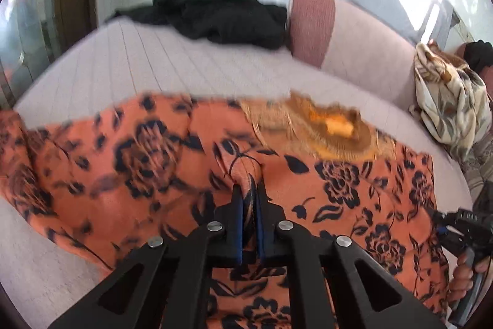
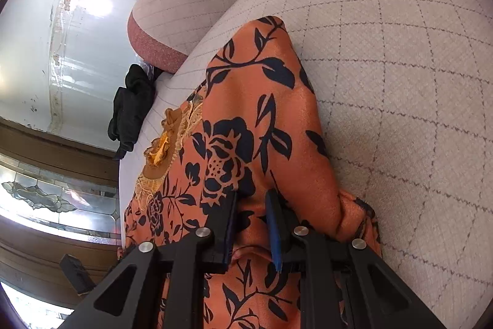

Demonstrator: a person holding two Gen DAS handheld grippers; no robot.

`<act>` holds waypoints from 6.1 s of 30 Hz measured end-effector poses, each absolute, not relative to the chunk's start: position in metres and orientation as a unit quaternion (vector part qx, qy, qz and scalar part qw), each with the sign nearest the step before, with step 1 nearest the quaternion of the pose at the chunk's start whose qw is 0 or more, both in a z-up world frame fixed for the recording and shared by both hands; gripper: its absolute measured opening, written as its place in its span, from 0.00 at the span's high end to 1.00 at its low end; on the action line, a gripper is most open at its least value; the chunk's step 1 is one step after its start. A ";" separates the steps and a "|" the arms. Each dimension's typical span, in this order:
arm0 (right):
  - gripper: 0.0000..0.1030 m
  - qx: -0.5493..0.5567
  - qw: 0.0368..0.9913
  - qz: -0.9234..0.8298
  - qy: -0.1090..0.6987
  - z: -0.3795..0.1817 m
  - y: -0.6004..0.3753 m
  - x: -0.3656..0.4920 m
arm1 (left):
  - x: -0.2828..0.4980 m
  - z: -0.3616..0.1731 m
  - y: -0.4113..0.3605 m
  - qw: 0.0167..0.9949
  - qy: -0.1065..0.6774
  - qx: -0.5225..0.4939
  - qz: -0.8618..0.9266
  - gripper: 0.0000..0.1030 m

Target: Fold small clothes

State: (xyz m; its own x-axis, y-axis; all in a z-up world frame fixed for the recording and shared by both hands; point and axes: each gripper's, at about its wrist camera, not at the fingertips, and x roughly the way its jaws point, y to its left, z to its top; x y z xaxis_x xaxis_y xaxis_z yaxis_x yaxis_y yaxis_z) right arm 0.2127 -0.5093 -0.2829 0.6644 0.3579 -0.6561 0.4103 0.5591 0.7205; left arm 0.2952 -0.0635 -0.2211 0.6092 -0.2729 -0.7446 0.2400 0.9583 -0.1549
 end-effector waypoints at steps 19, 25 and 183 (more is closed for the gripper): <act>0.19 0.349 0.850 -0.018 0.393 -0.252 -0.461 0.229 | 0.301 -0.215 -0.008 0.882 0.463 -0.050 -0.067 0.70; 0.20 0.376 0.846 -0.014 0.378 -0.256 -0.467 0.225 | 0.288 -0.180 0.060 0.918 0.374 -0.116 0.058 0.30; 0.66 0.227 0.891 0.021 0.392 -0.223 -0.428 0.262 | 0.276 -0.225 -0.099 0.889 0.429 0.152 -0.054 0.16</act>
State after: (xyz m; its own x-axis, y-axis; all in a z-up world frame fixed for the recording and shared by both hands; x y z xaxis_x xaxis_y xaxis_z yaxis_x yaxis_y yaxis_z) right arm 0.2620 -0.4276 -0.2234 0.6924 0.2152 -0.6887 0.1402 0.8961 0.4210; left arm 0.2763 -0.0988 -0.2249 0.6252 0.0342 -0.7797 0.2263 0.9482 0.2231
